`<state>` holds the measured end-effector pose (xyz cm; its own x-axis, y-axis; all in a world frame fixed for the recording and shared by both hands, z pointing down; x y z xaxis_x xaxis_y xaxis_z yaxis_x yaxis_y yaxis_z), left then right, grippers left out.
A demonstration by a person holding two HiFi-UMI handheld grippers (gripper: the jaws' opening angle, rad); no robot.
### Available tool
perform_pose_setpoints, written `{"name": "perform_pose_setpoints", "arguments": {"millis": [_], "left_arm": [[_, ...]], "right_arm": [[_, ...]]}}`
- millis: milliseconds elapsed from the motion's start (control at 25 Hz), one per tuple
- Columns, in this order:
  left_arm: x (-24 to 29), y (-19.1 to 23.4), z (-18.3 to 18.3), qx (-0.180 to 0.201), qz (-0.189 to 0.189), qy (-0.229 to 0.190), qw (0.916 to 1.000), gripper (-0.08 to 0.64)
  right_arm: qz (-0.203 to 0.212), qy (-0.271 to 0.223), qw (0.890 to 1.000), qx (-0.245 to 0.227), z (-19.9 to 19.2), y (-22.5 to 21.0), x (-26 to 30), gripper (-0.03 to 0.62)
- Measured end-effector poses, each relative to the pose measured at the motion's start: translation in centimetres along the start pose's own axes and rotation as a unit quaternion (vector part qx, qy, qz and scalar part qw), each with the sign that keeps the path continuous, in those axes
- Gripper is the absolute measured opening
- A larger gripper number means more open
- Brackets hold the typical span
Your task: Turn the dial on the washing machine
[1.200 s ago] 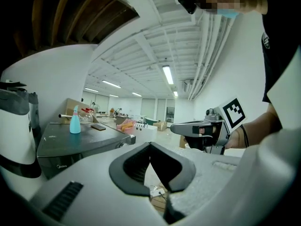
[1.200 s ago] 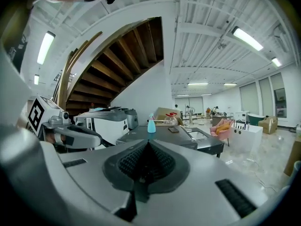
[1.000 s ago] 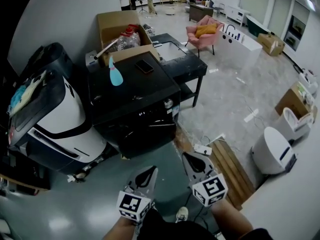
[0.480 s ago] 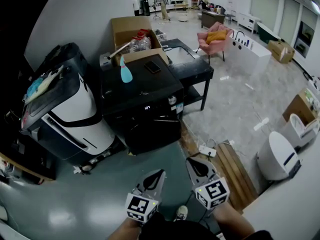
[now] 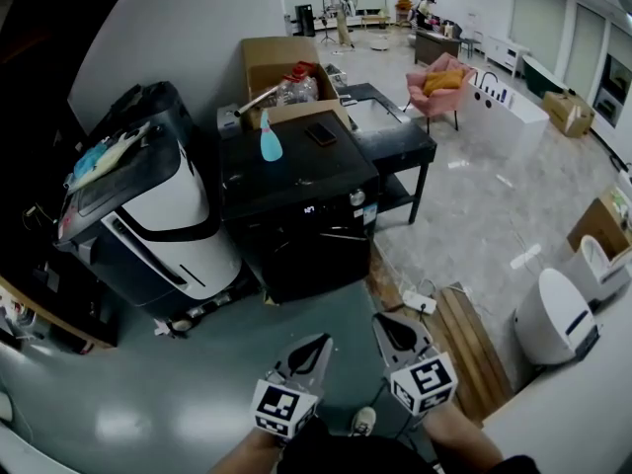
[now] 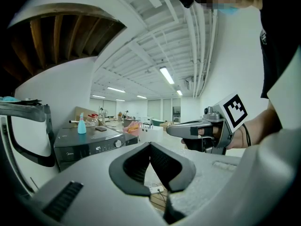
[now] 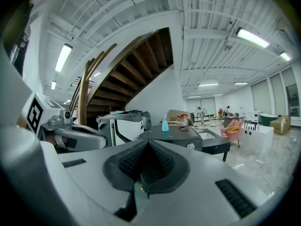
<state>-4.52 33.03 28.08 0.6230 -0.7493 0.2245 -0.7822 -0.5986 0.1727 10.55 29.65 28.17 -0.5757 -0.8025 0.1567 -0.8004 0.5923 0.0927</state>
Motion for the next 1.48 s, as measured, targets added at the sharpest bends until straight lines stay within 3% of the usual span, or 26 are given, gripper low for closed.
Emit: {"name": "perform_pose_setpoints", "arguments": {"millis": [320, 480, 1040, 1480], "left_arm": [[-0.9, -0.5, 0.1, 0.0, 0.002, -0.007, 1.0, 0.005], [-1.1, -0.4, 0.5, 0.021, -0.002, -0.034, 0.9992, 0.005], [-1.2, 0.4, 0.1, 0.0, 0.005, -0.009, 0.9999, 0.005], [-0.4, 0.4, 0.0, -0.004, 0.007, -0.009, 0.9999, 0.005]], "right_arm": [[0.001, 0.005, 1.0, 0.008, 0.6, 1.2, -0.9, -0.003], [0.001, -0.014, 1.0, -0.005, 0.4, 1.2, -1.0, -0.003], [0.003, -0.021, 1.0, -0.006, 0.6, 1.2, -0.2, -0.003], [-0.002, 0.009, 1.0, 0.009, 0.3, 0.9, -0.2, -0.003]]}}
Point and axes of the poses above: the fingertips, and each gripper's own axes: x forward along the fingers, y to its left, z out of its top, the point moved 5 cm from there along -x, backward along the fingers, and after that the axes turned 7 degrees about -x, right-handed, at the moved point
